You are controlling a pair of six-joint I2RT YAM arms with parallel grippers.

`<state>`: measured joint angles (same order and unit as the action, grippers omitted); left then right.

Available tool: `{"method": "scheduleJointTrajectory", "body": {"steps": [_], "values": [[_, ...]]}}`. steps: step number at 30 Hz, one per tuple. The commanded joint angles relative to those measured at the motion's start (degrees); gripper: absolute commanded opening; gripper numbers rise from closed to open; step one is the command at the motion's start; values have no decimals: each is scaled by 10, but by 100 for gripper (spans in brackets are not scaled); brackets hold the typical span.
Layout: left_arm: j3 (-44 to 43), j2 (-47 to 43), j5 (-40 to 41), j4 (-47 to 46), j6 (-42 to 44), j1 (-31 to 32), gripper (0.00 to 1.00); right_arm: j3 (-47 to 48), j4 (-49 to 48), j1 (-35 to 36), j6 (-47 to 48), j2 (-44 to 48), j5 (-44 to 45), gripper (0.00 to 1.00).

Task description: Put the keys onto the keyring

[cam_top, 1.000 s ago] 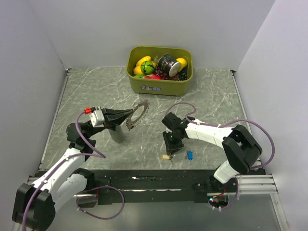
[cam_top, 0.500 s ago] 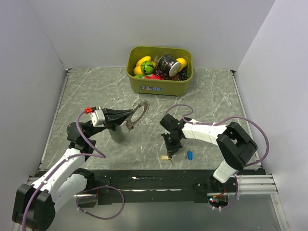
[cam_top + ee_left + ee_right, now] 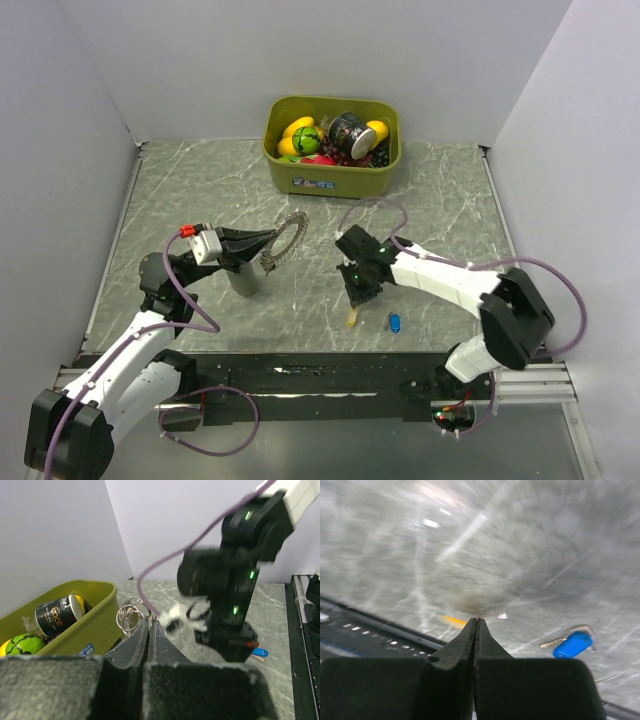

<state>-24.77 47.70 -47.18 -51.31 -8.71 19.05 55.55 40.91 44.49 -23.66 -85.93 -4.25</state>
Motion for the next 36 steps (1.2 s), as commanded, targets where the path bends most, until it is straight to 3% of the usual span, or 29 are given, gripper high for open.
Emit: {"method": "scheduleJointTrajectory", "body": {"steps": [1,8,12,26,36], "values": [[-26,-13,-12,-13,18,-3,1,43,-24,2,103,93,-24,0],[-34,-9,-38,-11,15,-3,1,20,-131,0,196,280,-164,0],[-36,-2,-54,-20,5,-3,1,20,-185,-19,194,351,-241,0],[-61,15,-93,-3,8,-3,1,57,-201,-28,203,321,-294,0],[-87,28,-108,67,56,13,1,136,-231,-27,200,221,-357,0]]}}
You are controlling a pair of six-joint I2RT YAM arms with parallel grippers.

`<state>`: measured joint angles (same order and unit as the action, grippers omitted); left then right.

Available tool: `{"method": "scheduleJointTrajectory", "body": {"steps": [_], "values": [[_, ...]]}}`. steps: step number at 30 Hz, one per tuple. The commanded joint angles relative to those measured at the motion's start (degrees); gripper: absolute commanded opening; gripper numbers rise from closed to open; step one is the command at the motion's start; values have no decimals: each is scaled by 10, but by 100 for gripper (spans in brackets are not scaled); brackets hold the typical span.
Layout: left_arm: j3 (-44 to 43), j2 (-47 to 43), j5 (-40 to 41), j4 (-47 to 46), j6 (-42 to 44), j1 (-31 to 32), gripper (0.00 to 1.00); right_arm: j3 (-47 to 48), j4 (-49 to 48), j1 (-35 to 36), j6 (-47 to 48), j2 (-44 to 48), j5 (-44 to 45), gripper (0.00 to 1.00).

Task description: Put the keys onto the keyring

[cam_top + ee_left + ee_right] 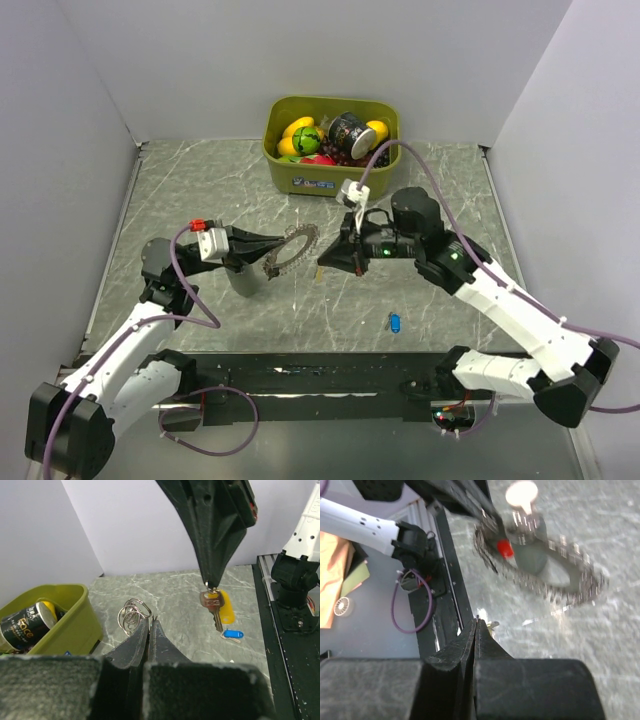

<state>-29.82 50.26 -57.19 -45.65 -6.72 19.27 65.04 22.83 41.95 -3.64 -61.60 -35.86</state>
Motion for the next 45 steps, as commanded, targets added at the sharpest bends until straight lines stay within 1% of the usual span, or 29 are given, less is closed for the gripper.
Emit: {"method": "scheduleJointTrajectory", "body": {"steps": [1,7,11,12,16,21,35,40,45], "values": [[-39,4,-9,24,42,13,1,43,-61,-2,-9,-27,-44,0],[-44,14,-8,24,51,30,1,68,-94,5,-22,-67,-58,0],[-49,19,-9,44,61,38,1,87,-92,12,-23,-91,-47,0],[-50,19,-9,47,82,41,1,89,-91,14,-23,-94,-42,0],[-51,17,-7,53,87,47,1,92,-95,18,-23,-104,-36,0],[-54,15,-6,74,101,51,1,85,-105,21,-27,-106,-33,0],[-57,12,-6,76,107,55,1,71,-96,22,-30,-106,15,0],[-54,7,-2,70,102,55,1,54,-94,22,-31,-94,25,0],[-50,7,-3,43,87,55,1,40,-94,22,-34,-91,28,0]]}}
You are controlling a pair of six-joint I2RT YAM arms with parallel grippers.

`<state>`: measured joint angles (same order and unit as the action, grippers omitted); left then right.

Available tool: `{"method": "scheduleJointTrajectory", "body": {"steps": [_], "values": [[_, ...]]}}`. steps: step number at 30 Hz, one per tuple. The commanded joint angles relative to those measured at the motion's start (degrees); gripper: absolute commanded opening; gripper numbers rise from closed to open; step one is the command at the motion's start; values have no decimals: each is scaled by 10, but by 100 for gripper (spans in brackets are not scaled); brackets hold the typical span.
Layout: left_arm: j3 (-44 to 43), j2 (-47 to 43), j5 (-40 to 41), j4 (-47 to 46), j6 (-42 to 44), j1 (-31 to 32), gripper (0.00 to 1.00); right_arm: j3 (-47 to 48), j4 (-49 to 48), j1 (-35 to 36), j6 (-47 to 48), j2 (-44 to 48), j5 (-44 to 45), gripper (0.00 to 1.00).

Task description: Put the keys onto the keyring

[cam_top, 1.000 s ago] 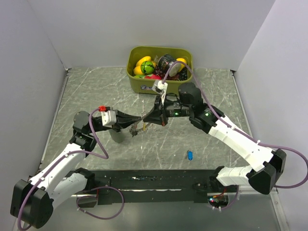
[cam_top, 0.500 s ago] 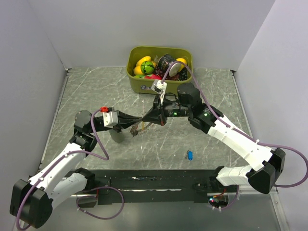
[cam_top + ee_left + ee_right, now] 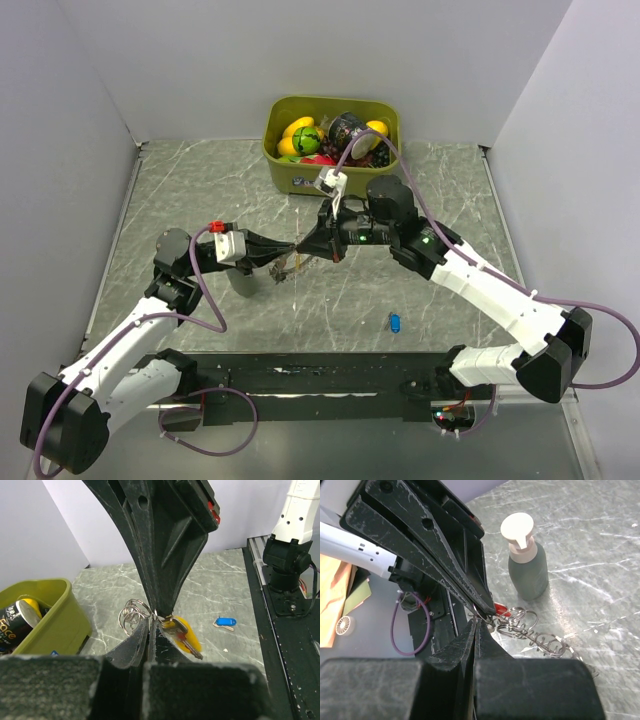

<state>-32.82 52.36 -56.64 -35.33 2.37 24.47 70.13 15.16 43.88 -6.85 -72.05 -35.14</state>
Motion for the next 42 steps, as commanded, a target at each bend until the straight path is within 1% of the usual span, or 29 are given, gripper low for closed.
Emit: {"method": "scheduleJointTrajectory", "body": {"steps": [1,11,12,14,18,21,26,32,33,42], "values": [[-19,-13,-9,-63,-6,3,1,-14,-16,2,-3,16,24,0],[-10,-14,-14,-103,-20,3,1,-30,-15,1,-4,26,40,0],[-10,-14,-15,-104,-41,3,1,-31,-21,0,-5,28,40,0],[-9,-13,-14,-105,-42,3,1,-34,-25,1,-4,34,34,0],[-13,-14,-8,-84,-30,3,1,-36,-40,1,-1,59,6,0],[-14,-10,-7,-77,-30,3,1,-25,-43,1,0,67,3,0],[-14,-4,-11,-85,-35,5,1,-4,-31,2,3,57,-7,0],[-22,-5,-11,-63,-30,8,1,6,-32,2,5,47,-7,0],[-22,-5,-14,-61,-10,8,1,7,-35,2,4,46,-9,0],[-25,-9,-15,-52,-4,12,1,19,-40,2,4,30,-12,0]]}}
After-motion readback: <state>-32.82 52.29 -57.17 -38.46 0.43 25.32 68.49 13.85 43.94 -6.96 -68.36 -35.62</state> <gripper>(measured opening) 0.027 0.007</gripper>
